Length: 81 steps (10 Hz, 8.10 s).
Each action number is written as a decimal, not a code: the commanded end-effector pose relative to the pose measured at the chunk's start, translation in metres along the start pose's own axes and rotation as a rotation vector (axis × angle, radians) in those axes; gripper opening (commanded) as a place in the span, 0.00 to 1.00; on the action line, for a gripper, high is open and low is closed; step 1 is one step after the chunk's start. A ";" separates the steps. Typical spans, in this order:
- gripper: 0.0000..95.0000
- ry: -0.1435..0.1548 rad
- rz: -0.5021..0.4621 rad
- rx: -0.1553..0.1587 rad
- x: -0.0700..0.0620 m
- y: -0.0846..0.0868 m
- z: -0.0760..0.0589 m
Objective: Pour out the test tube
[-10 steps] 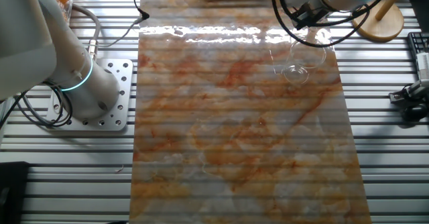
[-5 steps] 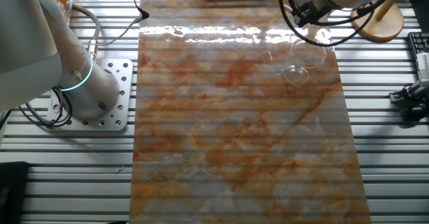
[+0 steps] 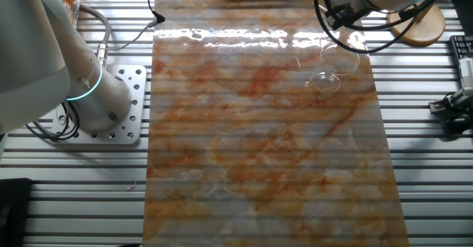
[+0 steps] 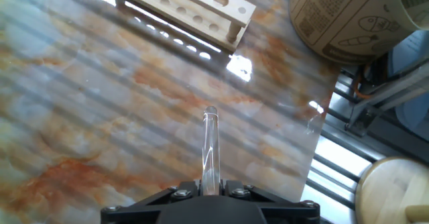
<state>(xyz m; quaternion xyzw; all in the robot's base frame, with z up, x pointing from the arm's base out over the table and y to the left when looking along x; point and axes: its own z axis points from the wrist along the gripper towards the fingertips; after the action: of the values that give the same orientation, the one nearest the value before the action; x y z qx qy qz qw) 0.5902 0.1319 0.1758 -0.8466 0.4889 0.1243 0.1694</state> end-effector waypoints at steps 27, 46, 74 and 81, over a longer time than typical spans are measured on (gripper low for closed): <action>0.00 -0.132 0.011 0.071 0.002 0.001 -0.001; 0.00 -0.156 -0.013 0.072 0.006 -0.005 0.001; 0.00 -0.228 -0.020 0.098 0.018 -0.008 0.003; 0.00 -0.252 0.002 0.118 0.020 -0.006 0.001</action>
<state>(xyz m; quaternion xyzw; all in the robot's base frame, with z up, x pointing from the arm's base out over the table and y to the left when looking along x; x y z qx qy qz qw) 0.6053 0.1199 0.1687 -0.8122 0.4712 0.2015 0.2788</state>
